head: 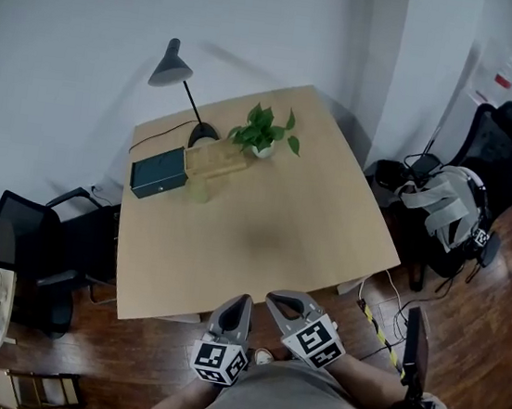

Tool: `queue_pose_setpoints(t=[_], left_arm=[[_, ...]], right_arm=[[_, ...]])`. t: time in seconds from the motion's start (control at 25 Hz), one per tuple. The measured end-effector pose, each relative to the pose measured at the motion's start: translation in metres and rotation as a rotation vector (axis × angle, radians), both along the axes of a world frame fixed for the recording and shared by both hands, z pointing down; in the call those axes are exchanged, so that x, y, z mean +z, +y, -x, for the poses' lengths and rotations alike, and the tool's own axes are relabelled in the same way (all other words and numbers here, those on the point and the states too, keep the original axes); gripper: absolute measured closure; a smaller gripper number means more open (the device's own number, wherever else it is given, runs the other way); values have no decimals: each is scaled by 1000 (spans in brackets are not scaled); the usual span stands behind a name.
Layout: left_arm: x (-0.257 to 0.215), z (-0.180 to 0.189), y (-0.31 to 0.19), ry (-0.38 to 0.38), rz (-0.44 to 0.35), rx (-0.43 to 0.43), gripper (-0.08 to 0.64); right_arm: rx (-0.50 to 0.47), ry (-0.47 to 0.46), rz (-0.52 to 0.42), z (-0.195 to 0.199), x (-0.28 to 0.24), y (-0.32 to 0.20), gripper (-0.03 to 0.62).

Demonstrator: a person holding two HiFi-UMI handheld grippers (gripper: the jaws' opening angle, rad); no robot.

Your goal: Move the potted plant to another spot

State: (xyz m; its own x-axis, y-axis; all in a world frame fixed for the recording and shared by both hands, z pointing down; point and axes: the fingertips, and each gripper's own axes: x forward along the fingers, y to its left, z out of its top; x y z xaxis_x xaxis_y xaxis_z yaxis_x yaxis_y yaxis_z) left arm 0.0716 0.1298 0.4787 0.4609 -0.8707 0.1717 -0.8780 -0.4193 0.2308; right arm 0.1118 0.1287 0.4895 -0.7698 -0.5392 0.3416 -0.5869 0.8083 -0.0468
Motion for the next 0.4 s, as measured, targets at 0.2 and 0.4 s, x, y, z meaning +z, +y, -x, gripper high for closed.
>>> queue_pose_setpoints(t=[0.2, 0.4], left_arm=[[0, -3, 0, 4, 3, -7, 566], [2, -6, -2, 14, 0, -10, 566]], right_arm=[[6, -1, -11, -5, -4, -5, 588], [6, -1, -16, -5, -4, -6, 588]])
